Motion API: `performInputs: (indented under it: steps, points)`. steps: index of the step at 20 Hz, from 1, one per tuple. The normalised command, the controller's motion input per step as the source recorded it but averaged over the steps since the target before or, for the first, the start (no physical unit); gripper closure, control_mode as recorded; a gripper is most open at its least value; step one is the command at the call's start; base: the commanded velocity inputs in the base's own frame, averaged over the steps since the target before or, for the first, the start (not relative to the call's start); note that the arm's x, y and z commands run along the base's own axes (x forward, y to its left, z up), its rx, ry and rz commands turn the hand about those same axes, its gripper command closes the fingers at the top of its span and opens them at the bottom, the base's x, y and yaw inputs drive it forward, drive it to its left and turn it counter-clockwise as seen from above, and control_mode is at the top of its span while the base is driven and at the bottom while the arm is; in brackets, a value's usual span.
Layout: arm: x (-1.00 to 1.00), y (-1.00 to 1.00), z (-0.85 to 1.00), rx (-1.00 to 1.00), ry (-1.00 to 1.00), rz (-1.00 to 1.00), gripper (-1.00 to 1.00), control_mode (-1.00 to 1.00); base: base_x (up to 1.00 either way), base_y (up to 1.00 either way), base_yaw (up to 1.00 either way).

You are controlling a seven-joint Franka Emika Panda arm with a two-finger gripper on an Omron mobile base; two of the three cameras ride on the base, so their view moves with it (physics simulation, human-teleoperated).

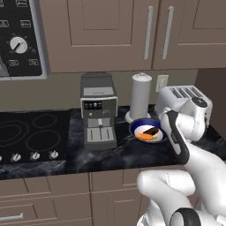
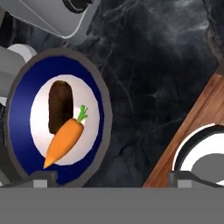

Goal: Place the bowl with the sweet potato and carrot on the top shelf of the fridge. Place the bowl with the chicken drumsticks on the second highest shelf of the fridge.

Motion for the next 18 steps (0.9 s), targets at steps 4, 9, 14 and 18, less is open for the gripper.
performInputs:
  steps: [4, 9, 14, 18]
  points:
    - [0.06, -0.14, -0.34, 0.0, 0.04, 0.0, -1.0, -1.0, 0.0, 0.0, 0.0]
    - [0.23, -0.06, -0.31, 0.0, 0.02, 0.01, -1.0, -1.0, 0.0, 0.0, 0.0]
    - [0.39, -0.03, -0.12, 0.0, 0.02, 0.0, -1.0, -1.0, 0.0, 0.0, 0.0]
    - [0.37, 0.0, -0.06, 0.0, 0.03, 0.0, -1.0, -1.0, 0.0, 0.0, 0.0]
